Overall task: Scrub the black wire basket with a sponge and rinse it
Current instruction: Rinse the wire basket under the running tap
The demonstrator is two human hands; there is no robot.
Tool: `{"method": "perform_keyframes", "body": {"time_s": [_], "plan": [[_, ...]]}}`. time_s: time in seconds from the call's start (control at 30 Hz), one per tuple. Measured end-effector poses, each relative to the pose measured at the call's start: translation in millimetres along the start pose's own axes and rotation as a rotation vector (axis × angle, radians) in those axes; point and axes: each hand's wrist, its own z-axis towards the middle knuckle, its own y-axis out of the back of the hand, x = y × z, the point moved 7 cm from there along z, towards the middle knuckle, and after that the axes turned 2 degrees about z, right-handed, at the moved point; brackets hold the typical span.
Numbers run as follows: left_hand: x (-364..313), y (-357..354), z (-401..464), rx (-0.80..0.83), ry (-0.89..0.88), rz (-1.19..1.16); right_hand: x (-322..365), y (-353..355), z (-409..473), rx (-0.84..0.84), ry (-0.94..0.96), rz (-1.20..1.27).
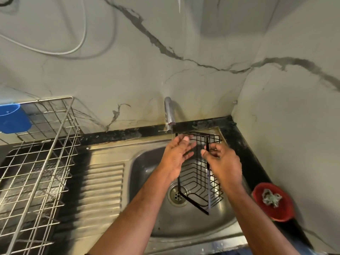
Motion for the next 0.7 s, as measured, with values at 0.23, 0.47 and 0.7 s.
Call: {"method": "perform_keyframes", "body": {"time_s": [0.23, 0.47, 0.7], "plan": [[4.2, -5.6, 5.9, -0.023, 0.013, -0.061, 0.1, -17.4, -2.9, 0.175, 0.013, 0.166], [10.2, 19.3, 3.7, -0.134, 0.065, -0.239, -7.4, -35.6, -5.5, 0.262, -0.010, 0.148], [-1.4, 34.4, 1.6, -0.170, 0.066, -0.306, -12.7, -42.3, 1.5, 0.285, -0.005, 0.154]]}}
